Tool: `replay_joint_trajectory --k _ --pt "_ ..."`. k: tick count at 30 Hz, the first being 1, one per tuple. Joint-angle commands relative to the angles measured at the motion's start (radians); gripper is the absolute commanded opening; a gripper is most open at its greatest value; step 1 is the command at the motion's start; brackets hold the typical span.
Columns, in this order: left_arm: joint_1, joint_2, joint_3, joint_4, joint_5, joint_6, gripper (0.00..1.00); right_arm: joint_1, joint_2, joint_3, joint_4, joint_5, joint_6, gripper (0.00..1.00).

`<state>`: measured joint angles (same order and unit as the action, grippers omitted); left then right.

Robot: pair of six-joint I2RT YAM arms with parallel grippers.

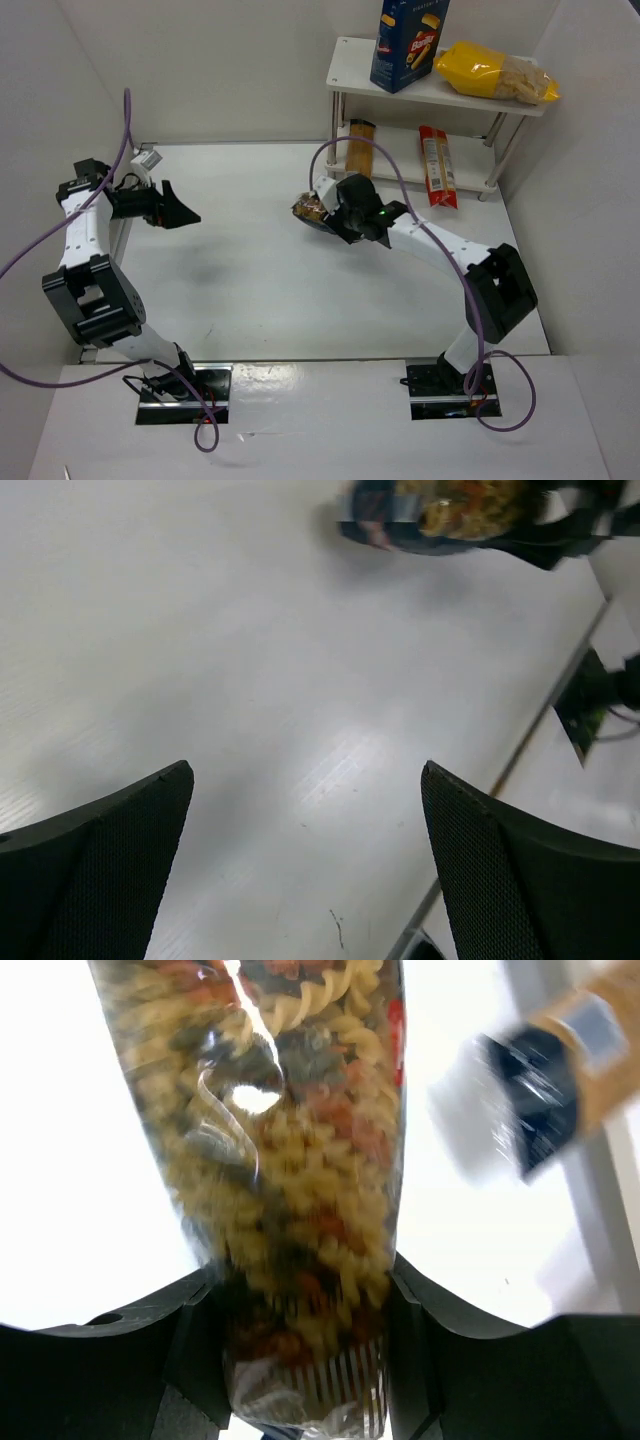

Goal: Place and organize the pasta boxes and bags onto the shelf

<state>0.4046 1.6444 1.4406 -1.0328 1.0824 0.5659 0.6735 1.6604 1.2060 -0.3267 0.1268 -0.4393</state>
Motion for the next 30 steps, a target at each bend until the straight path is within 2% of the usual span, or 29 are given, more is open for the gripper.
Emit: replay_joint_trajectory --k 1,4,11,14,20,25,30 --pt "0.052 -0.11 -0.079 0.069 -0.045 -0.07 1.0 -0.056 -0.16 0.046 0.006 -0.177 0.03 0.0" --pt "0.063 -0.214 -0.163 0.152 -0.148 -0.115 1.0 -0.097 -0.22 0.046 -0.032 -0.208 0.018 0.0" --pt "0.073 -0.53 -0.397 0.332 -0.262 -0.215 1.0 -0.195 -0.341 0.006 -0.078 -0.303 0.03 0.0" --pt "0.085 -0.615 -0.459 0.362 -0.321 -0.244 1.0 -0.218 -0.387 0.006 -0.109 -0.351 0.03 0.0" --pt "0.128 -0.673 -0.5 0.395 -0.377 -0.274 1.0 -0.298 -0.444 0.041 -0.109 -0.362 0.042 0.0" --pt "0.148 -0.705 -0.525 0.416 -0.433 -0.274 1.0 -0.316 -0.464 0.02 -0.046 -0.177 0.109 0.0" --pt "0.169 -0.716 -0.534 0.427 -0.434 -0.274 1.0 -0.316 -0.464 0.001 0.018 -0.017 0.076 0.0"
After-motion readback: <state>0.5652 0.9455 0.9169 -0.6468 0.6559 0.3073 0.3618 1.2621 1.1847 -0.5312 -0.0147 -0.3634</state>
